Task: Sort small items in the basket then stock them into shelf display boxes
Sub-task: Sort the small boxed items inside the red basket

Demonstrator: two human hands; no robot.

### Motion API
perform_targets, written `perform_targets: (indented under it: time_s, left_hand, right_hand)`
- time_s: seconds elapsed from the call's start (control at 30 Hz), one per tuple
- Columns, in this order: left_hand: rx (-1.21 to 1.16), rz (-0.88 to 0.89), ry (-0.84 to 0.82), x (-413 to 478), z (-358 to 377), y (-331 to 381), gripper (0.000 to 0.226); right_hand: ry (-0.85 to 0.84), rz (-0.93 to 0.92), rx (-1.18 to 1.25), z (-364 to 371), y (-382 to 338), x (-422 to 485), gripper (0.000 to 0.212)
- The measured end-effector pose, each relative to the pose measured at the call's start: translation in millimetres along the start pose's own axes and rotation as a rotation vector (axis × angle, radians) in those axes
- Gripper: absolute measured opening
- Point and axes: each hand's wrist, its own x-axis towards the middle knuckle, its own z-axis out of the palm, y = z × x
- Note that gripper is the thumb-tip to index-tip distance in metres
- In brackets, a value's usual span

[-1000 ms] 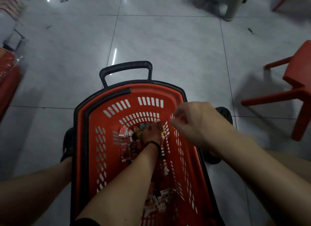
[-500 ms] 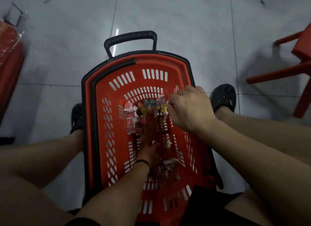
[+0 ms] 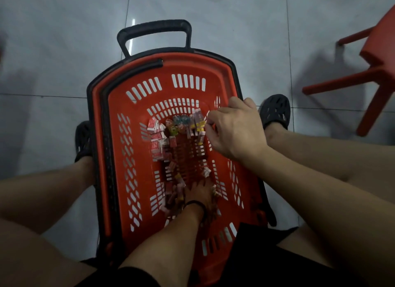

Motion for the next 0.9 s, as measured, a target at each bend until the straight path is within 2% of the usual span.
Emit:
perform_targets:
  time_s: [0.13, 0.3, 0.5, 0.67, 0.8, 0.9]
  left_hand:
    - [0.045, 0.006, -0.055, 17, -2, -7, 0.088]
    - [0.125, -0.002, -0.225, 18, -23, 6, 0.074]
    - [0.234, 0.023, -0.341, 18, -30, 18, 0.060]
    - [0.165, 0.025, -0.456, 18, -35, 18, 0.057]
    - [0.077, 0.030, -0.448, 12, -40, 18, 0.055]
    - [-0.098, -0.016, -0.444, 7, -39, 9, 0.033]
  right_hand:
    - [-0.001, -0.002, -0.017, 1, 0, 0, 0.032]
    - [-0.002, 0.008, -0.015, 3, 0, -1, 0.033]
    - [0.003, 0.022, -0.008, 2, -1, 0, 0.033]
    - [0.027, 0.018, 0.015, 2, -1, -1, 0.034]
    - [0.031, 0.014, 0.000, 4, -1, -1, 0.033]
    - [0.017, 0.015, 0.004, 2, -2, 1, 0.033]
